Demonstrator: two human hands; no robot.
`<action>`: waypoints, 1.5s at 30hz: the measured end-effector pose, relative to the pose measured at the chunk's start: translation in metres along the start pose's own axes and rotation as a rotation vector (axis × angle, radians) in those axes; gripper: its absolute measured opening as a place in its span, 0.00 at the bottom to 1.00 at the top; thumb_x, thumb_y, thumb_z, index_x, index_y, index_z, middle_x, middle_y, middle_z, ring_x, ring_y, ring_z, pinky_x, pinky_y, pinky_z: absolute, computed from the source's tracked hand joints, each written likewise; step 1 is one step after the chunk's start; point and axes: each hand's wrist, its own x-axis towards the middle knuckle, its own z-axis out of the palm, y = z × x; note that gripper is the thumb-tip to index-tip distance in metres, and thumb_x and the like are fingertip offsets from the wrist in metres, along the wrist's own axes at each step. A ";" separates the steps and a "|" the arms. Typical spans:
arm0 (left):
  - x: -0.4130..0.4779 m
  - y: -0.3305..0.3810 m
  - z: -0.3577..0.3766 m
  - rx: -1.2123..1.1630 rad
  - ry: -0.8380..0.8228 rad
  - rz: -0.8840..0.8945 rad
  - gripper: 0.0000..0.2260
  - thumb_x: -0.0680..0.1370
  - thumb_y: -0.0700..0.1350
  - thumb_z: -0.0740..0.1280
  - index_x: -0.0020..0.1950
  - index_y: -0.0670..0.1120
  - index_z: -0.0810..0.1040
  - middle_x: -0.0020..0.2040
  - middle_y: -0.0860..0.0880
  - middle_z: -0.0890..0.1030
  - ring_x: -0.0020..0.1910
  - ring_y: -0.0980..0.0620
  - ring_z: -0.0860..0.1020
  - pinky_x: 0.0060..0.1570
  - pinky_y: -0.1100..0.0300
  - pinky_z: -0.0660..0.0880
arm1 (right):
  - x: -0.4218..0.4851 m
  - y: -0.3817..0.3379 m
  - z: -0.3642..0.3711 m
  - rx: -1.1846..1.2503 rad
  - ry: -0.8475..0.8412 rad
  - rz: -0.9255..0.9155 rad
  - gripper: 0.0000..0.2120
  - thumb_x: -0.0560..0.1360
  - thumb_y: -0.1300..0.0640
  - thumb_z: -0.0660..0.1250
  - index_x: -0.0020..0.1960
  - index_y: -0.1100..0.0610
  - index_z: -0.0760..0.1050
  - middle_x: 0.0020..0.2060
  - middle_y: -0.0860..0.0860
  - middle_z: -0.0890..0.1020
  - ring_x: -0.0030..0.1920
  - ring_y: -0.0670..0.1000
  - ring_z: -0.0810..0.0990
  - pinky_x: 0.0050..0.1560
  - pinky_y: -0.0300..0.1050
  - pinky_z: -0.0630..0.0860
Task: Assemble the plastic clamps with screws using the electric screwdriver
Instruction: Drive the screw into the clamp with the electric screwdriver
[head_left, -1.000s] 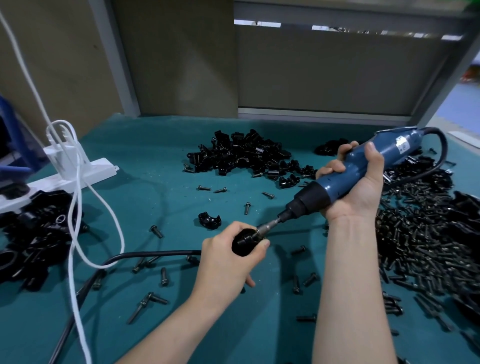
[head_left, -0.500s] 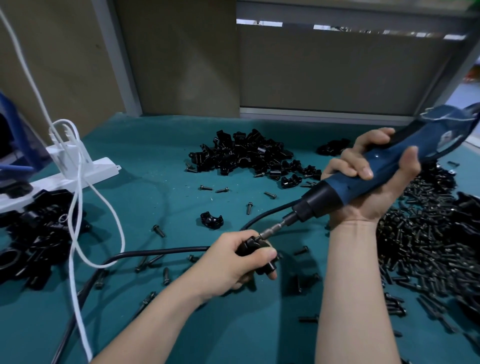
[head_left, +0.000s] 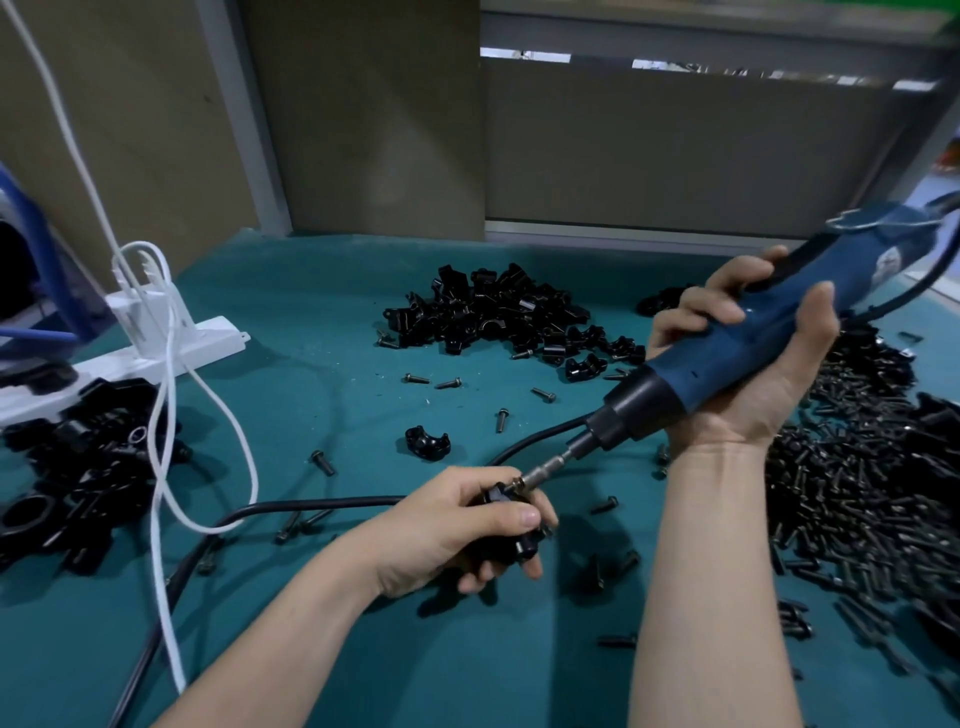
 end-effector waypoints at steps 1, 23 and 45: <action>-0.001 0.000 -0.002 -0.044 -0.019 -0.005 0.05 0.71 0.50 0.70 0.44 0.52 0.81 0.36 0.43 0.83 0.24 0.55 0.71 0.20 0.68 0.67 | 0.000 -0.001 0.001 0.066 -0.029 0.012 0.21 0.62 0.62 0.80 0.51 0.57 0.75 0.40 0.52 0.82 0.32 0.50 0.78 0.35 0.42 0.75; 0.003 -0.006 -0.006 -0.169 0.041 0.054 0.14 0.62 0.52 0.81 0.43 0.51 0.83 0.39 0.43 0.83 0.32 0.53 0.79 0.29 0.65 0.76 | -0.001 -0.008 0.008 -0.253 0.118 0.008 0.26 0.57 0.56 0.82 0.49 0.56 0.72 0.40 0.48 0.77 0.26 0.45 0.72 0.29 0.37 0.73; 0.002 -0.005 -0.005 -0.201 0.017 0.045 0.18 0.65 0.56 0.79 0.47 0.48 0.81 0.39 0.42 0.82 0.32 0.51 0.80 0.30 0.63 0.78 | -0.002 -0.006 0.004 -0.181 0.092 0.035 0.26 0.57 0.57 0.82 0.48 0.56 0.72 0.39 0.47 0.78 0.25 0.44 0.72 0.28 0.36 0.73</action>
